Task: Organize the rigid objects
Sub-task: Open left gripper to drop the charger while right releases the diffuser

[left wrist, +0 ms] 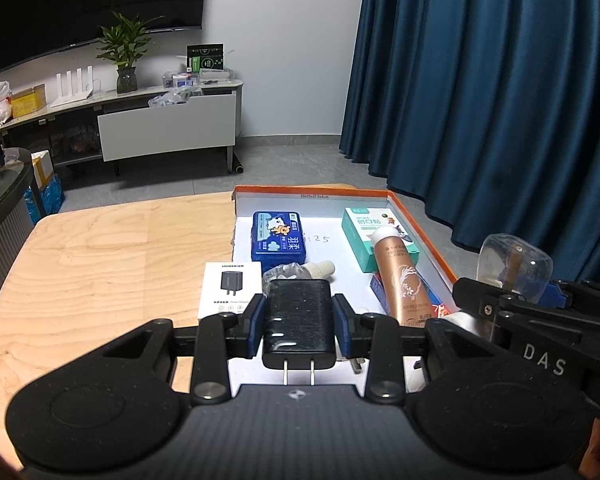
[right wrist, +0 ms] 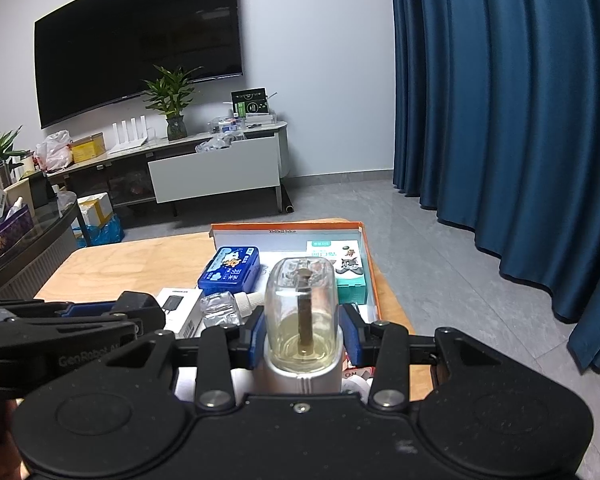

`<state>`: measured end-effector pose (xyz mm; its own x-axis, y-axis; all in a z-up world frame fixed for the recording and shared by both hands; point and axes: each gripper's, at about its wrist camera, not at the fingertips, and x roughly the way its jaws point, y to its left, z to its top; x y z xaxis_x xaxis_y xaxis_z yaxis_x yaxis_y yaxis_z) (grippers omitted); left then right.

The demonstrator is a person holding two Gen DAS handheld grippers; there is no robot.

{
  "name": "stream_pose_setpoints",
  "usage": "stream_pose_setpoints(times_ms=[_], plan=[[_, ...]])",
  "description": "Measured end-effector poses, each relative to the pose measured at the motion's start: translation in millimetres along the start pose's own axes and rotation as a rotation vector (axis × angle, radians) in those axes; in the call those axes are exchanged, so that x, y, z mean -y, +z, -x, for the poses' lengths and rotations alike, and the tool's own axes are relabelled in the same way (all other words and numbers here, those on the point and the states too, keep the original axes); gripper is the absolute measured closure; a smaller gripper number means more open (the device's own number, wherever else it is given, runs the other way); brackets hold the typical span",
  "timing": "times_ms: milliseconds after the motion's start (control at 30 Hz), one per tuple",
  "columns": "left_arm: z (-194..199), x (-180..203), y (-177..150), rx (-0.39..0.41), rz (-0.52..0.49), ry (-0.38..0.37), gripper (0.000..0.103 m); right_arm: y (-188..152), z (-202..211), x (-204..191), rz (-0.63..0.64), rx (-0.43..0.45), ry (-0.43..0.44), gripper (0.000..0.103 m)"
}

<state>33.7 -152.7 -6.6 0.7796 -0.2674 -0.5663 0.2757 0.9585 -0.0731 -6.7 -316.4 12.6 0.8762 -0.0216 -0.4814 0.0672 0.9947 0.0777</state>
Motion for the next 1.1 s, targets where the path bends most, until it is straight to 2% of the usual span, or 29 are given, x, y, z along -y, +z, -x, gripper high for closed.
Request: stream_pose_setpoints(times_ms=[400,433,467,500,700,867,967,1100], plan=[[-5,-1,-2,-0.019,0.002,0.002,0.067,6,-16,0,0.019,-0.046,0.003,0.054],[-6,-1,-2,-0.021,0.002,0.004,0.067,7,-18,1,0.016,-0.045,-0.001,0.050],[-6,-2,-3,-0.022,0.003,0.004,0.067,8,-19,3,0.006,-0.044,0.004,0.039],[-7,-2,-2,-0.025,0.003,0.004,0.067,9,-19,5,-0.007,-0.036,0.005,0.036],[-14,1,-4,-0.043,-0.006,-0.003,0.067,12,-8,20,-0.049,0.031,-0.017,0.034],[-21,5,-3,-0.049,-0.025,0.012,0.066,16,-4,28,-0.052,0.032,-0.022,0.031],[-29,2,-2,-0.069,0.013,-0.038,0.066,14,-1,26,-0.029,0.027,-0.028,0.029],[-32,3,-2,-0.069,0.014,-0.069,0.064,11,5,24,-0.006,0.029,-0.041,0.028]])
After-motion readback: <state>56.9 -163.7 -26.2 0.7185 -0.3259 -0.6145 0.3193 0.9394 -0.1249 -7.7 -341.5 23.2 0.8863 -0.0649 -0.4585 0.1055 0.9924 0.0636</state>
